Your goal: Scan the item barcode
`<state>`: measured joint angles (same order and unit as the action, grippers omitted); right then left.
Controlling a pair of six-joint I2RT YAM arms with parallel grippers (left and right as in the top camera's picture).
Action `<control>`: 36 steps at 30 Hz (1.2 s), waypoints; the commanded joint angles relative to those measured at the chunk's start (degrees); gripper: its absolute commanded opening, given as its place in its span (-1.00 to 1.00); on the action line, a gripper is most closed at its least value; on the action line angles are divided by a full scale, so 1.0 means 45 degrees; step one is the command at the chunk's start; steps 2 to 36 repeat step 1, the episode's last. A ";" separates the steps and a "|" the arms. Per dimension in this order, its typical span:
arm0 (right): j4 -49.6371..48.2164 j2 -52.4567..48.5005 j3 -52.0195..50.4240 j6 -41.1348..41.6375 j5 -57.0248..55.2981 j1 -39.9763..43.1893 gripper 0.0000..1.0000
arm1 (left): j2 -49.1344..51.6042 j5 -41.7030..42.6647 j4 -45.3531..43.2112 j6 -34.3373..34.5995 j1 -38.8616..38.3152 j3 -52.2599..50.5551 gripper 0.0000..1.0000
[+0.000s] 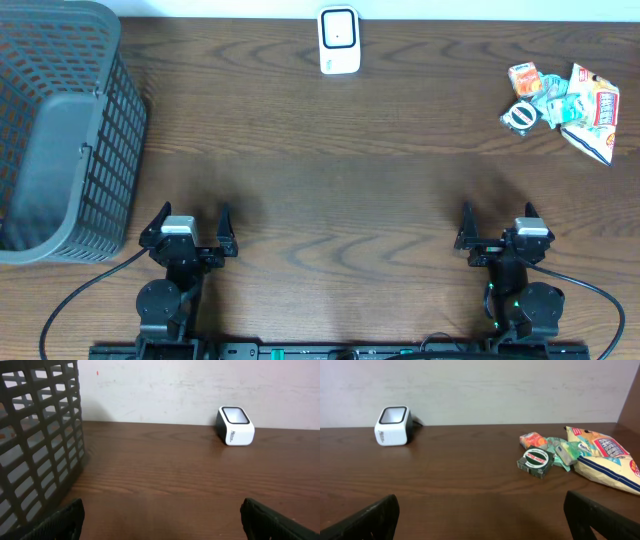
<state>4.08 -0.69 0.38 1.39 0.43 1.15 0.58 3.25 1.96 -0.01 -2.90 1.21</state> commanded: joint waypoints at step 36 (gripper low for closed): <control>0.0058 0.0083 -0.0015 -0.0185 -0.0015 -0.0097 0.99 | -0.0078 0.0039 0.0457 -0.0078 -0.0005 -0.0219 0.95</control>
